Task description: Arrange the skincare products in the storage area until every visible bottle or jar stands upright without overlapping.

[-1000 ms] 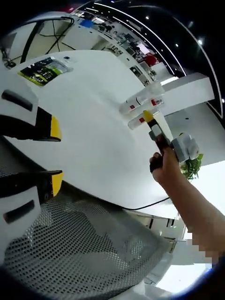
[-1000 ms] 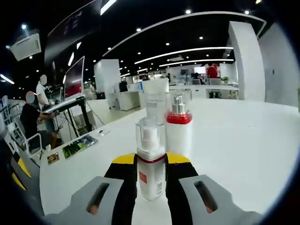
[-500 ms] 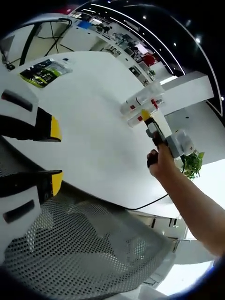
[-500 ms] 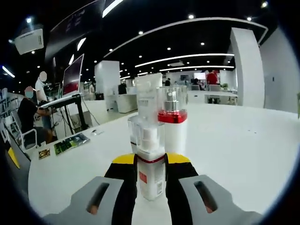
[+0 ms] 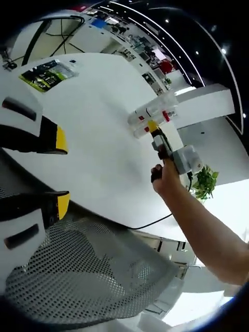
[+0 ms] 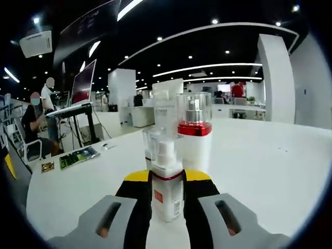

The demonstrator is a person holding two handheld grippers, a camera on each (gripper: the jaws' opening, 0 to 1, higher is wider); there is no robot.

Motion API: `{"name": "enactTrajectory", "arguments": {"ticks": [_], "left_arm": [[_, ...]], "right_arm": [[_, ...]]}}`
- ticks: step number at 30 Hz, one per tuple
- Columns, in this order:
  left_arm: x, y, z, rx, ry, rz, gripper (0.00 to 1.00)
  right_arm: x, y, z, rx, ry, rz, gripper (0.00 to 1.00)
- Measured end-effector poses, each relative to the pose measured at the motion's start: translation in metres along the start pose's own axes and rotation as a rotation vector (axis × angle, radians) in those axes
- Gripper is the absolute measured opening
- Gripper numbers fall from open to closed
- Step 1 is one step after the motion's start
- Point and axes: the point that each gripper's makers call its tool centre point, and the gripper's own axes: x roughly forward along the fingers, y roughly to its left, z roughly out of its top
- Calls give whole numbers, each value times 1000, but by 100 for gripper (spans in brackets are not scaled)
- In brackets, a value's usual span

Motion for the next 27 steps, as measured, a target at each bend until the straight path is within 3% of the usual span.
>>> {"name": "enactTrajectory", "arguments": {"ticks": [7,20,27], "left_arm": [[-1,-3,5,-77,-29,-29,33],[1,-5,-1,-71,2,-37,33],[1,-7,-2,-72,10,-44,33]], "right_arm": [[-6,4,0,-7,-16,31,20],[-10,6,-1,-72,2,53,20],[-7,-1,-2,-71,13,23,20]]}}
